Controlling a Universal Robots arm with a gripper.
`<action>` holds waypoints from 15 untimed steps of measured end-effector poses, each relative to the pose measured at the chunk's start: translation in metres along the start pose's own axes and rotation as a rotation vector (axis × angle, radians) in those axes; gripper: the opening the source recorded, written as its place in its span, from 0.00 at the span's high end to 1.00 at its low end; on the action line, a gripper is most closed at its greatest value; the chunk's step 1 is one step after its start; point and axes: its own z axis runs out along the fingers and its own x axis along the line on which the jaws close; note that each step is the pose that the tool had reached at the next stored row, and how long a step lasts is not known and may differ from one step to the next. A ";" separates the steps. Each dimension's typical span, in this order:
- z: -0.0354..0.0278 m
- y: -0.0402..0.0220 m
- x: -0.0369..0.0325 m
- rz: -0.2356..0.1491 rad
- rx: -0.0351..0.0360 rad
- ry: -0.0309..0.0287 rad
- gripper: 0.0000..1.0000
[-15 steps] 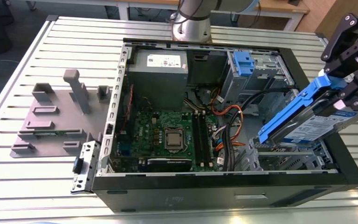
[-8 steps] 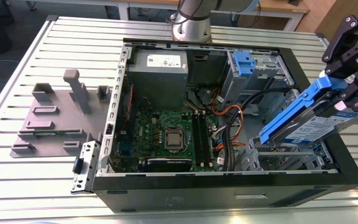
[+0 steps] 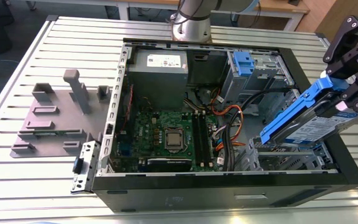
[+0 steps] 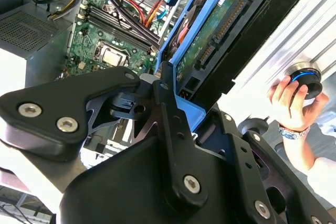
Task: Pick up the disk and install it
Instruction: 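Insert the disk into the insertion slot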
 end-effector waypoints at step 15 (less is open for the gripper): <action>0.0074 0.0000 0.0002 0.000 0.0000 0.0001 0.63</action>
